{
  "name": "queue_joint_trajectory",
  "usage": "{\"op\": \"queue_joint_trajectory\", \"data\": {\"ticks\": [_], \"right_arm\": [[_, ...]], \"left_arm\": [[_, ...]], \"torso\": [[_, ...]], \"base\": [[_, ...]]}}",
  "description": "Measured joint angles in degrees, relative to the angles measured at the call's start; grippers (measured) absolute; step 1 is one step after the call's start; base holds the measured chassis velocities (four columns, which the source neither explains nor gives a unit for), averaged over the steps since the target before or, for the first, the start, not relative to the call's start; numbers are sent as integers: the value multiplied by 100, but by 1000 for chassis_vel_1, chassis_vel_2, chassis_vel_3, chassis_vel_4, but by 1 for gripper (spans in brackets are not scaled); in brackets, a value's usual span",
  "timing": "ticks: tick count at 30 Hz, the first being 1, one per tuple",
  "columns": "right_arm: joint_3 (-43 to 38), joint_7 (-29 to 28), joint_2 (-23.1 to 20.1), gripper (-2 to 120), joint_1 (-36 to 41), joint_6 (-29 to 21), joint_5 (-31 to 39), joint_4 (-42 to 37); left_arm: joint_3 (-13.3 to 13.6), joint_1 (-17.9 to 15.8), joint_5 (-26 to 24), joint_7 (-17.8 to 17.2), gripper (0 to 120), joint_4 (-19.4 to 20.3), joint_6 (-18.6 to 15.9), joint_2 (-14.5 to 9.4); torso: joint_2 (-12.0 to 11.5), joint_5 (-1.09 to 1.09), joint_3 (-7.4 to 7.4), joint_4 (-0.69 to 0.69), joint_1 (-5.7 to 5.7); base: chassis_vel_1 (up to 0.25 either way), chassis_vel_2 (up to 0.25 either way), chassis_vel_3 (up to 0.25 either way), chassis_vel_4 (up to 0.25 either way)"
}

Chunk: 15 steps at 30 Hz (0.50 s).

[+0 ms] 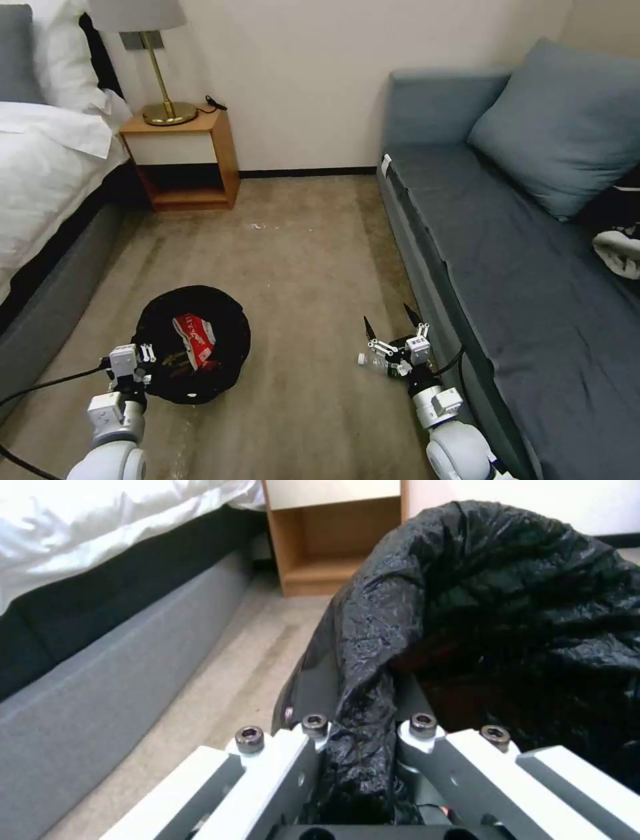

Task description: Pick up the trash bin, then pick up the garbage on the floor and place it into the trash bin.

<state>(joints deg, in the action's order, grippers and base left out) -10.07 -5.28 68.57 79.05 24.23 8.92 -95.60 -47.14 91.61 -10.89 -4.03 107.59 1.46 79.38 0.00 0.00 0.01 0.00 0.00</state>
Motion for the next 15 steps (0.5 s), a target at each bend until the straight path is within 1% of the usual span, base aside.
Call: {"op": "queue_joint_trajectory", "data": {"ticks": [3, 5, 6, 7, 8, 9, 10, 11, 12, 13, 14, 15], "right_arm": [[73, -13, -42, 100, -63, -120, -96, 15], [179, -69, -107, 100, -153, -327, -186, 49], [179, -69, -107, 100, -153, -327, -186, 49], [398, -77, -291, 100, -377, -871, -285, 113], [398, -77, -291, 100, -377, -871, -285, 113], [495, 36, -397, 100, -482, -1276, -280, 111], [495, 36, -397, 100, -482, -1276, -280, 111], [787, 685, -805, 100, -868, -2535, -46, 134], [787, 685, -805, 100, -868, -2535, -46, 134], [1080, 1365, -1079, 100, -1302, -3273, 196, 339], [1197, 1679, -1155, 100, -1515, -3525, 271, 493], [1197, 1679, -1155, 100, -1515, -3525, 271, 493]], "left_arm": [[-2, 7, 1, 0, 7, 10, 0, -4], [-4, 8, 3, 0, 7, 10, 0, -12], [-4, 8, 3, 0, 7, 10, 0, -12], [2, -3, 19, 0, 7, 10, -2, -15], [2, -3, 19, 0, 7, 10, -2, -15], [13, -9, 29, 0, 7, 10, -4, -13], [13, -9, 29, 0, 7, 10, -4, -13], [50, -24, 69, 0, 7, 9, -10, 6], [50, -24, 69, 0, 7, 9, -10, 6], [62, -35, 91, 1, 7, -8, -11, 22], [62, -42, 97, 1, 7, -23, -13, 28], [62, -42, 97, 1, 7, -23, -13, 28]], "torso": [[0, -1, 0, -1, 0], [0, 0, -1, 0, 0], [0, 0, -1, 0, 0], [0, 0, -1, 0, 0], [0, 0, -1, 0, 0], [0, 0, -1, 1, 0], [0, 0, -1, 1, 0], [0, 0, -1, 1, 0], [0, 0, -1, 1, 0], [0, 0, -1, -1, 0], [0, 0, -1, -1, 0], [0, 0, -1, -1, 0]], "base": [[-16, 14, 22, -6], [0, 0, 0, 0], [0, 0, 0, 0], [0, 0, 0, 0], [0, 0, 0, 0], [0, 0, 0, 0], [0, 0, 0, 0], [0, 0, 0, 0], [0, 0, 0, 0], [0, 0, 0, 0], [0, 0, 0, 0], [0, 0, 0, 0]]}}
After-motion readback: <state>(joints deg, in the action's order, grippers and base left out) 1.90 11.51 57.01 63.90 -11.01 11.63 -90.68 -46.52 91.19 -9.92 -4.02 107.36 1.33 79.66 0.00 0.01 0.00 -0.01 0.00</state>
